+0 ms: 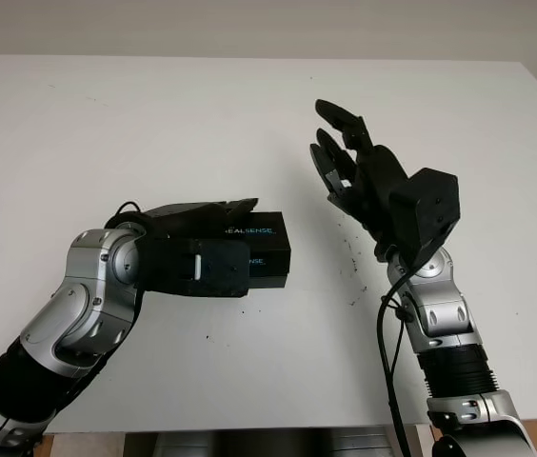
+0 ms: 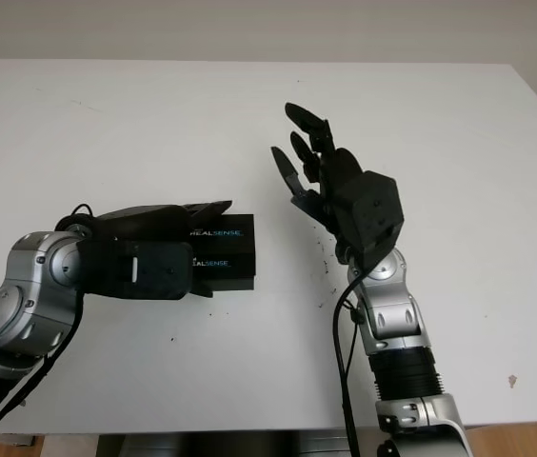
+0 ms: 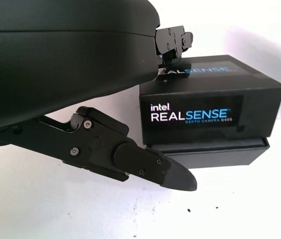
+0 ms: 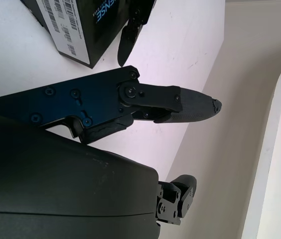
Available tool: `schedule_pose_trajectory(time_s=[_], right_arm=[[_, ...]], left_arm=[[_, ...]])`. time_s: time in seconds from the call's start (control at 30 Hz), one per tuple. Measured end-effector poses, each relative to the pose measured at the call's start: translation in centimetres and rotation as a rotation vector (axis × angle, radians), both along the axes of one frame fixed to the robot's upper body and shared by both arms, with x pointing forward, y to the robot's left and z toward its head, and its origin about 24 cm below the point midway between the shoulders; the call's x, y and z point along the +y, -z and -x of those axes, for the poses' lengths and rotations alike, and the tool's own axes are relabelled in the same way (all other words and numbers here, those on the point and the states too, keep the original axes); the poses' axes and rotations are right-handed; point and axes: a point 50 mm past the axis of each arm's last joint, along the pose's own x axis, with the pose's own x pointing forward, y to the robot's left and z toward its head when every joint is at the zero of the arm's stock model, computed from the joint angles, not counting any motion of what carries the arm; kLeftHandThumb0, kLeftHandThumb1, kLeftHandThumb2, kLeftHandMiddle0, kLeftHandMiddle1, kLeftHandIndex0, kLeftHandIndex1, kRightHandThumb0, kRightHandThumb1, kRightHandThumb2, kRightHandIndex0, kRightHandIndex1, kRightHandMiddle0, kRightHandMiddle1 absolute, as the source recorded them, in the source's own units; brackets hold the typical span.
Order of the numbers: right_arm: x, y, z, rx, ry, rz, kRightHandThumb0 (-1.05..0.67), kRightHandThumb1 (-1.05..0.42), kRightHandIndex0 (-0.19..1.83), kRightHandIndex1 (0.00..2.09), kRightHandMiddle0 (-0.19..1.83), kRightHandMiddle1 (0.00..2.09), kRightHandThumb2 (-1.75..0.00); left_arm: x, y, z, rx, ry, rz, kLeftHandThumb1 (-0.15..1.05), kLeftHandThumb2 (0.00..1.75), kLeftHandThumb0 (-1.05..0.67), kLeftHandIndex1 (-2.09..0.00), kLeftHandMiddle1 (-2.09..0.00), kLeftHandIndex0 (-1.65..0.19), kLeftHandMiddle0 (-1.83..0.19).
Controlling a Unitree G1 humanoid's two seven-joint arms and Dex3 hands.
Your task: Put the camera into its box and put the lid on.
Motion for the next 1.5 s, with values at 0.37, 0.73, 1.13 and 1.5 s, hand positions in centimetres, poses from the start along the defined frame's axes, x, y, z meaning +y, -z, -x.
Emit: schedule_pose_trajectory(time_s=[0.37, 0.73, 1.13, 1.5], right_arm=[[0.0, 0.0, 0.0, 0.000, -0.005, -0.002, -0.63, -1.05, 0.11, 0.05, -0.19, 0.61, -0.48], [0.0, 0.0, 0.0, -0.005, -0.001, 0.009, -0.63, -1.05, 0.12, 0.05, -0.19, 0.62, -0.48], [-0.2, 0.4, -0.1, 0.002, 0.020, 0.029, -0.62, -1.05, 0.14, 0.06, -0.18, 0.65, -0.46], [-0.4, 0.3, -0.3, -0.009, 0.035, 0.063, -0.63, -1.05, 0.15, 0.07, -0.18, 0.68, -0.47]], left_arm=[[0.0, 0.1, 0.1, 0.014, 0.015, -0.002, 0.95, 0.06, -0.55, 0.00, 0.00, 0.19, 0.19], [1.5, -1.9, 0.0, 0.114, -0.004, 0.227, 1.04, 0.10, -0.65, -0.09, -0.11, 0.05, -0.04], [1.8, -4.1, 0.6, 0.103, -0.031, 0.359, 1.05, 0.46, -0.72, -0.20, -0.16, -0.06, -0.17], [2.3, -6.9, -2.1, -0.051, -0.035, 0.191, 1.05, 0.23, -0.94, -0.09, -0.04, 0.05, 0.01]])
